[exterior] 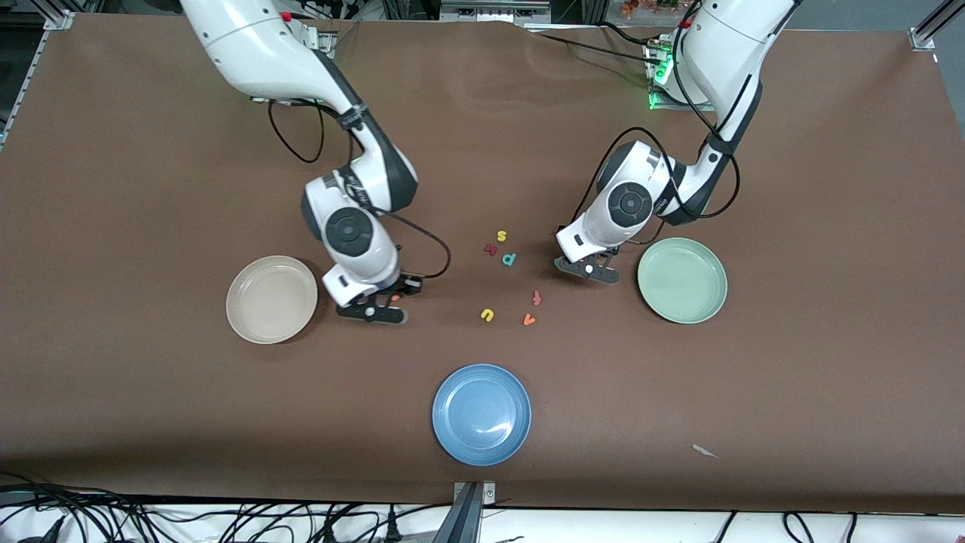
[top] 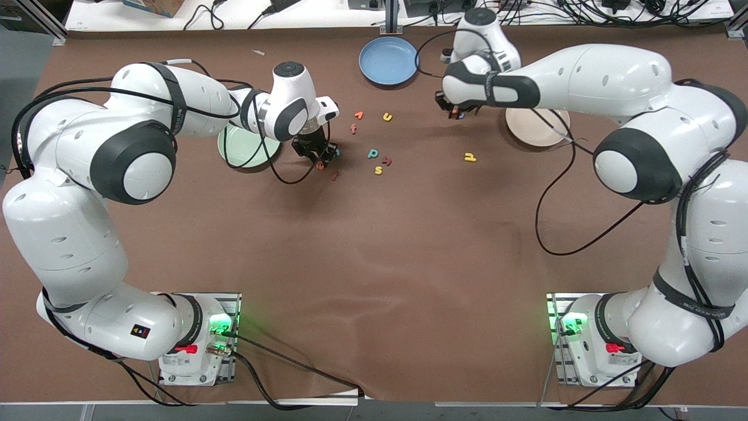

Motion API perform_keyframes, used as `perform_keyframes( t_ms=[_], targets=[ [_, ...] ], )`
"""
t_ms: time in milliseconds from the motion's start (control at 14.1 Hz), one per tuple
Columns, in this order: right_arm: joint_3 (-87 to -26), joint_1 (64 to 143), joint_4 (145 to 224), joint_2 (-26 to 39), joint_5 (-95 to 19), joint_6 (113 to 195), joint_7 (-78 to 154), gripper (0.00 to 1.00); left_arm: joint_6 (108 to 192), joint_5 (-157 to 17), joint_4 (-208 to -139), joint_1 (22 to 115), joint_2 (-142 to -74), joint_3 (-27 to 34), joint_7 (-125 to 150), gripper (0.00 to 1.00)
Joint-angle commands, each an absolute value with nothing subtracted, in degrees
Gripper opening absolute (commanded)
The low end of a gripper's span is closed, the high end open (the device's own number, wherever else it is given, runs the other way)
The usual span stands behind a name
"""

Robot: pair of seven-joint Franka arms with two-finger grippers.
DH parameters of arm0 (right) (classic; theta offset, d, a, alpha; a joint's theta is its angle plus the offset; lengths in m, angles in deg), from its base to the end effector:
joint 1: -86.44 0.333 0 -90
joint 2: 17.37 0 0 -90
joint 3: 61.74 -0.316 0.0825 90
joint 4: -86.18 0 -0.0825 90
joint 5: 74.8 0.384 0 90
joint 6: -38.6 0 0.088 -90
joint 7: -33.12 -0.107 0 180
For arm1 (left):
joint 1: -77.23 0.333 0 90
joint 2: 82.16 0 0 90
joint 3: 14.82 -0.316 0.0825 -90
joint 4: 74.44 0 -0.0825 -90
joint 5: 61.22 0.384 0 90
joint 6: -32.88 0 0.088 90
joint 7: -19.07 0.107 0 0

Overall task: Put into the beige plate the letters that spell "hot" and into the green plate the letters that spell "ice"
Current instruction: 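Lower and grasp the orange t with the right gripper while the left grasps the e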

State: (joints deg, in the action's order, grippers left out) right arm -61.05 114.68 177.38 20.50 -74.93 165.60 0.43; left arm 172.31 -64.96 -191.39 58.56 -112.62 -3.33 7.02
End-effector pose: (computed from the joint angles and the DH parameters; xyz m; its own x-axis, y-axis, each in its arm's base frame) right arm 0.6142 0.3216 0.2438 0.9960 -0.0861 -0.0254 -0.0854 -0.9960 0.0272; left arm 0.5025 -0.2929 0.1722 0.9559 -0.2459 -0.1608 -0.2312 -0.9672 0.1049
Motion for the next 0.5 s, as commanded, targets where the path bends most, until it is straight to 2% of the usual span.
perform_keyframes(
  t_ms=[0, 284, 427],
  targets=[
    [-58.58, 114.13, 178.81, 17.18, -73.74, 162.27, 6.73, 0.00, 167.28, -64.91, -189.67, 59.21, -110.20, -3.57, 7.20, 0.20],
    [-53.05, 114.04, 182.94, 13.93, -73.22, 162.44, 16.92, 0.00, 156.22, -64.91, -182.65, 62.28, -108.88, -4.01, 9.73, 0.20],
    [-50.67, 113.69, 185.14, 12.87, -71.82, 162.44, 21.93, 0.00, 154.52, -64.91, -180.97, 65.88, -108.79, -4.09, 14.21, 0.21]
  ],
)
